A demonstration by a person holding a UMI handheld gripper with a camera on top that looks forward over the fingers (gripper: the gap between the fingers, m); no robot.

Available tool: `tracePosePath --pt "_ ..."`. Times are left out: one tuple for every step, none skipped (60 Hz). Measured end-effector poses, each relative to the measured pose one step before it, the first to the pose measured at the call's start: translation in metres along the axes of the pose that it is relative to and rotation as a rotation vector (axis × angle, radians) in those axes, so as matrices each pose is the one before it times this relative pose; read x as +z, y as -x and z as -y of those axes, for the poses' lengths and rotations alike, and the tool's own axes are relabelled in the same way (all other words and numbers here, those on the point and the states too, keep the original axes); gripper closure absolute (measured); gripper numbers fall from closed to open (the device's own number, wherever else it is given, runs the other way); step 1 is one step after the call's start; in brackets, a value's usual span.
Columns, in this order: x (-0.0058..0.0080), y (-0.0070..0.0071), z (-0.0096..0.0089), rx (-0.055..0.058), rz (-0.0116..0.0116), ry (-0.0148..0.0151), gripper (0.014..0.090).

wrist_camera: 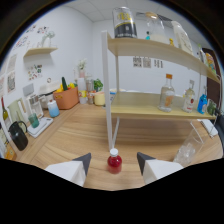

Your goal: Make me a cup of Vodka Sunrise.

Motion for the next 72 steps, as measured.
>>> tracePosePath --pt "-0.00705 -0.00062 0.00427 0.0034 0.00066 -0.01161 0.0188" --pt "-0.00582 -0.0017 0.00494 0.0037 0.00044 -0.01409 0.0184" --pt "-0.00615 -0.00234 0.00451 0.0051 -0.00062 -0.0132 0.0184" --pt "-0.00574 -0.00264 0.00391 0.0048 -0.00232 -0.01222 0.0185" --pt "-0.00563 -0.00305 0.00339 0.0022 -0.00262 -0.01068 0.0185" --pt "-0.00562 -0.00308 0.0029 0.0001 -0.00273 -0.00914 0.0185" --pt "-0.00534 -0.00356 0.00236 -0.001 -0.0034 -0.00819 0.0184" --pt "-0.00501 -0.00519 0.00225 -0.0026 -0.00326 -0.00724 0.0183" --pt "-0.00528 -0.00521 0.00199 -0.0014 -0.00746 -0.00661 0.0182" --pt "-0.00487 -0.00545 0.00175 -0.0007 -0.00741 -0.00647 0.0183" --pt "-0.0052 -0.0055 0.00082 -0.0004 -0.00704 -0.00511 0.0182" --pt "-0.0044 -0.00601 0.00109 0.0008 -0.00512 -0.0031 0.0183" --pt "-0.00456 -0.00574 -0.00004 0.0003 -0.0044 -0.00243 0.0185" --pt "-0.00455 -0.00595 -0.00019 0.0003 -0.00508 -0.00055 0.0186" --pt "-0.00418 -0.00632 -0.00048 -0.0001 -0.00614 -0.00024 0.0185" --pt "-0.00418 -0.00685 -0.00055 -0.0007 -0.00751 -0.00003 0.0185" --pt "-0.00441 -0.00752 -0.0005 -0.0008 -0.00902 -0.00027 0.0184" --pt "-0.00411 -0.00746 -0.00056 -0.0014 -0.00909 -0.00107 0.0185" --pt "-0.00355 -0.0077 -0.00153 -0.0001 -0.00709 -0.00305 0.0183" --pt "-0.00383 -0.00705 -0.00062 0.0001 -0.00671 0.00103 0.0185" --pt "-0.00295 -0.0068 -0.00094 0.0013 -0.00589 0.00198 0.0184" --pt "-0.00318 -0.00714 -0.00105 0.0021 -0.00654 0.00203 0.0184" --pt "-0.00264 -0.0074 -0.0012 0.0018 -0.00759 0.00123 0.0185" --pt "-0.00232 -0.00761 -0.00119 0.0014 -0.00784 0.00161 0.0186" --pt "-0.00185 -0.00751 -0.0015 0.0013 -0.00667 0.00306 0.0186" --pt "-0.00171 -0.00731 -0.00173 0.0015 -0.00669 0.0043 0.0186" --pt "-0.00102 -0.00771 -0.00196 0.0014 -0.00686 0.00263 0.0187" --pt "-0.00164 -0.00771 -0.0015 0.0003 -0.00853 0.00624 0.0186" --pt "-0.00116 -0.00751 -0.00134 0.0 -0.00947 0.00687 0.0185" --pt "-0.00117 -0.00764 -0.00104 -0.0001 -0.00948 0.00683 0.0185" --pt "-0.00109 -0.00731 -0.00005 -0.0002 -0.00867 0.00496 0.0184" --pt "-0.00139 -0.00693 0.00092 0.0 -0.00734 0.00195 0.0182" --pt "-0.00147 -0.00661 0.00203 -0.0004 -0.00593 -0.00112 0.0181" --pt "-0.00091 -0.00669 0.00231 -0.0002 -0.00431 -0.00404 0.0182" --pt "-0.00176 -0.00588 0.0034 -0.0005 -0.00516 -0.00356 0.0181" --pt "-0.00143 -0.00609 0.00369 0.0005 -0.00494 -0.00376 0.0181" --pt "-0.00147 -0.0057 0.00407 0.0022 -0.00268 -0.00325 0.018" --pt "-0.00156 -0.00477 0.00438 0.0032 0.00099 -0.0026 0.0182" --pt "-0.00129 -0.0041 0.00449 0.005 0.00512 -0.00171 0.0183" --pt "-0.00092 -0.00362 0.00603 0.0056 0.00785 -0.00101 0.0181" --pt "-0.00143 -0.00395 0.00564 0.0066 0.00652 -0.00474 0.0182" --pt "-0.00084 -0.00482 0.00637 0.0068 0.00388 -0.00722 0.0185" --pt "-0.00064 -0.00582 0.00688 0.006 -0.00074 -0.00881 0.0184" --pt "-0.00043 -0.00666 0.00719 0.0044 -0.0051 -0.00886 0.0185" --pt "-0.00017 -0.00667 0.00719 0.0026 -0.007 -0.00778 0.0184" --pt "0.0003 -0.006 0.00722 0.0011 -0.00512 -0.00654 0.0181" --pt "0.00093 -0.00565 0.00733 0.0005 -0.00293 -0.00653 0.0181" --pt "0.00122 -0.00457 0.00834 0.0017 -0.00064 -0.00672 0.018" --pt "0.00097 -0.0053 0.00763 0.0014 -0.00087 -0.00892 0.0182" --pt "0.00118 -0.00525 0.00868 0.0026 -0.00345 -0.01097 0.0183" --pt "0.00148 -0.00573 0.00787 0.0034 -0.00299 -0.00923 0.0183" --pt "0.00164 -0.00502 0.00838 0.004 -0.00257 -0.01083 0.0184" --pt "0.00195 -0.0043 0.00818 0.0048 -0.00038 -0.01121 0.0185" --pt "0.00212 -0.00431 0.00814 0.0054 0.00064 -0.01066 0.0189" --pt "0.00245 -0.00411 0.00814 0.005 -0.00034 -0.01006 0.019" --pt "0.00268 -0.00464 0.00788 0.0048 -0.00235 -0.01006 0.0193" --pt "0.0044 -0.0048 0.00787 0.0046 -0.003 -0.0093 0.0193" --pt "0.003 -0.00411 0.00734 0.0052 -0.00301 -0.00845 0.0192" --pt "0.00417 -0.004 0.00648 0.0064 -0.00068 -0.00803 0.0191" --pt "0.0024 -0.00246 0.00675 0.0034 -0.00121 -0.0071 0.0193" --pt "0.00371 -0.00361 0.0063 0.0043 -0.00187 -0.00646 0.0192" --pt "0.00393 -0.00334 0.00658 0.005 -0.00257 -0.00712 0.0192" --pt "0.00375 -0.00301 0.00671 0.0049 -0.00145 -0.00843 0.0192" --pt "0.00409 -0.00226 0.00695 0.0044 0.00158 -0.00982 0.0193" --pt "0.00418 -0.00176 0.00644 0.0039 0.00343 -0.00893 0.0193" --pt "0.00559 -0.00183 0.00413 0.0041 0.00409 -0.00759 0.0191" --pt "0.00414 -0.00194 0.00478 0.002 0.0035 -0.00654 0.0192" --pt "0.00472 -0.0016 0.00478 0.0004 0.00389 -0.00612 0.019" --pt "0.00473 -0.00129 0.00586 -0.0014 0.00331 -0.00605 0.019" --pt "0.00444 -0.00163 0.00473 -0.0021 0.00276 -0.00591 0.0192" --pt "0.00481 -0.00141 0.00405 -0.0023 0.00312 -0.00692 0.0193" --pt "0.00489 -0.00139 0.00337 -0.0021 0.00334 -0.00582 0.0195"
